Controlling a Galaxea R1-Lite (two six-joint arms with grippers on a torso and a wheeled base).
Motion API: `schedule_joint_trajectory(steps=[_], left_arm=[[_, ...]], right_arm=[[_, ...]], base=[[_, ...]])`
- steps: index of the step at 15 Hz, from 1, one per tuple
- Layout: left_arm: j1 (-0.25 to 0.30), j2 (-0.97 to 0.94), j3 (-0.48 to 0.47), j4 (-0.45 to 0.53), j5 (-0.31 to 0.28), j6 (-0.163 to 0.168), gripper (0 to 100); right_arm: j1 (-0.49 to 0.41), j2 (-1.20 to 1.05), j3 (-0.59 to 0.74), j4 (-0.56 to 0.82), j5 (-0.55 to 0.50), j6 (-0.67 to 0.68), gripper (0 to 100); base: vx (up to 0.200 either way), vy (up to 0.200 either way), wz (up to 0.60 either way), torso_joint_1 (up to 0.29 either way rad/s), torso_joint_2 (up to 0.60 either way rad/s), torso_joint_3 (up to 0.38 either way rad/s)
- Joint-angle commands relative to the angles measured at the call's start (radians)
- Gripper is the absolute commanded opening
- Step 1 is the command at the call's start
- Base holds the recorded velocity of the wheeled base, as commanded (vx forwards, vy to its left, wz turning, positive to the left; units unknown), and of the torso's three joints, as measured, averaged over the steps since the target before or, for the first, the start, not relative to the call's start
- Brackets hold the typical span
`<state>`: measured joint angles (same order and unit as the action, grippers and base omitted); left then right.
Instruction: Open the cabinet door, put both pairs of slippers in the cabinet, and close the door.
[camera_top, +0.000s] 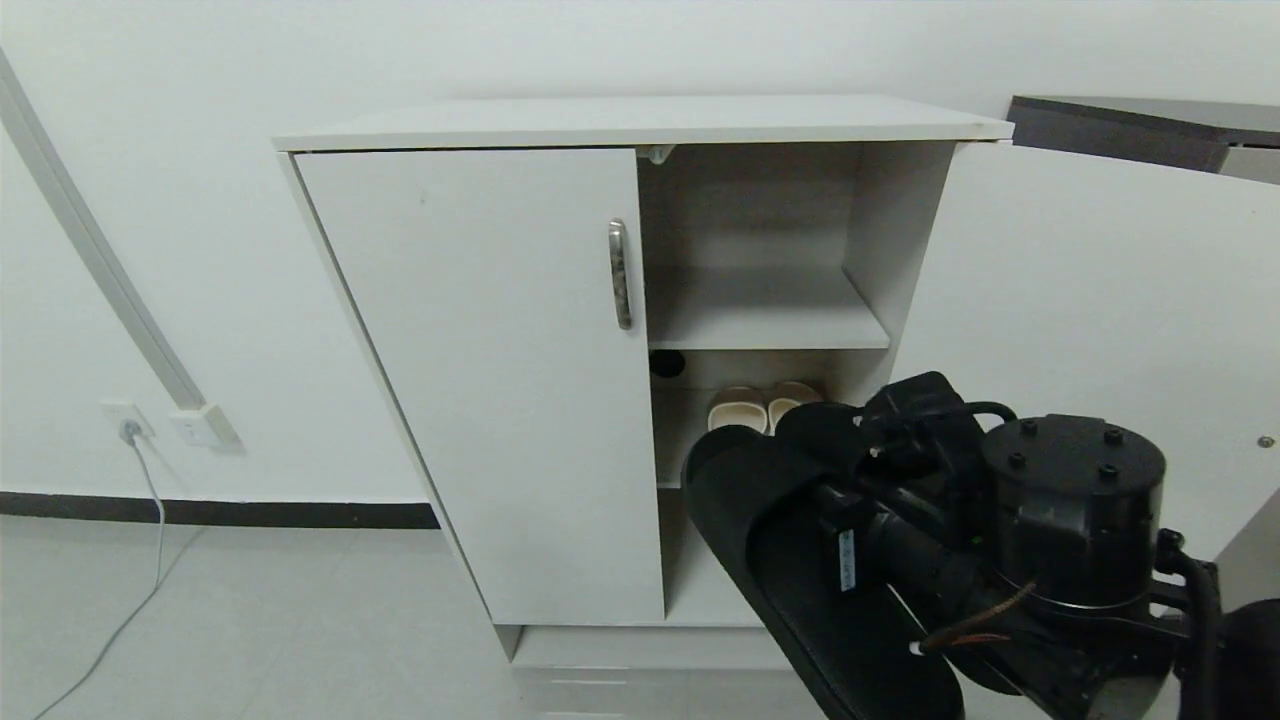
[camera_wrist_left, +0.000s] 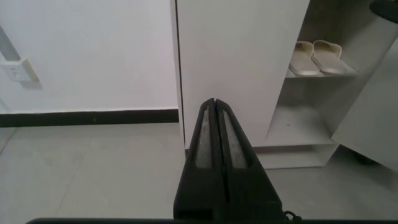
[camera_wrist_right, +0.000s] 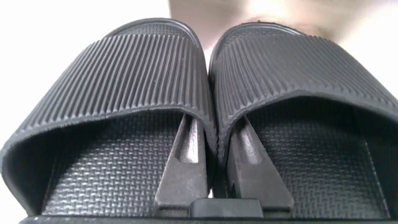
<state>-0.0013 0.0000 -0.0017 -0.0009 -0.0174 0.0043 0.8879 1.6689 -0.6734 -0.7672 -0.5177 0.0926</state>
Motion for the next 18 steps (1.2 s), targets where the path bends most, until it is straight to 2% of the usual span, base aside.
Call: schedule_joint_trajectory(steps=[1,3,5,10,12,18], left_arm=[[0.000,0.002,0.000,-0.001,0.001,0.000,0],[0.000,0.002,0.000,-0.001,0.001,0.000,0],[0.000,0.002,0.000,-0.001,0.001,0.002,0],[0.000,0.002,0.000,0.001,-0.001,0.003,0],[0.000,0.002,0.000,0.001,0.001,0.003,0],[0.000,0.002,0.000,-0.001,0.001,0.003,0]], right_arm=[[0.043,0.092,-0.086,0.005,-0.084,0.019,0],[0.069,0.155,-0.206,0.051,-0.222,0.044,0],[0.089,0.153,-0.275,0.126,-0.292,0.056,0],[0.049,0.157,-0.578,0.470,-0.328,0.150,0],[0.029,0.175,-0.646,0.522,-0.331,0.165,0],[0.005,0.183,-0.644,0.529,-0.331,0.171,0]], base=[[0.000,0.000,0.00,0.000,0.00,0.000],[0.000,0.000,0.00,0.000,0.00,0.000],[0.000,0.000,0.00,0.000,0.00,0.000],[0.000,0.000,0.00,0.000,0.00,0.000],[0.000,0.000,0.00,0.000,0.00,0.000],[0.000,0.000,0.00,0.000,0.00,0.000]])
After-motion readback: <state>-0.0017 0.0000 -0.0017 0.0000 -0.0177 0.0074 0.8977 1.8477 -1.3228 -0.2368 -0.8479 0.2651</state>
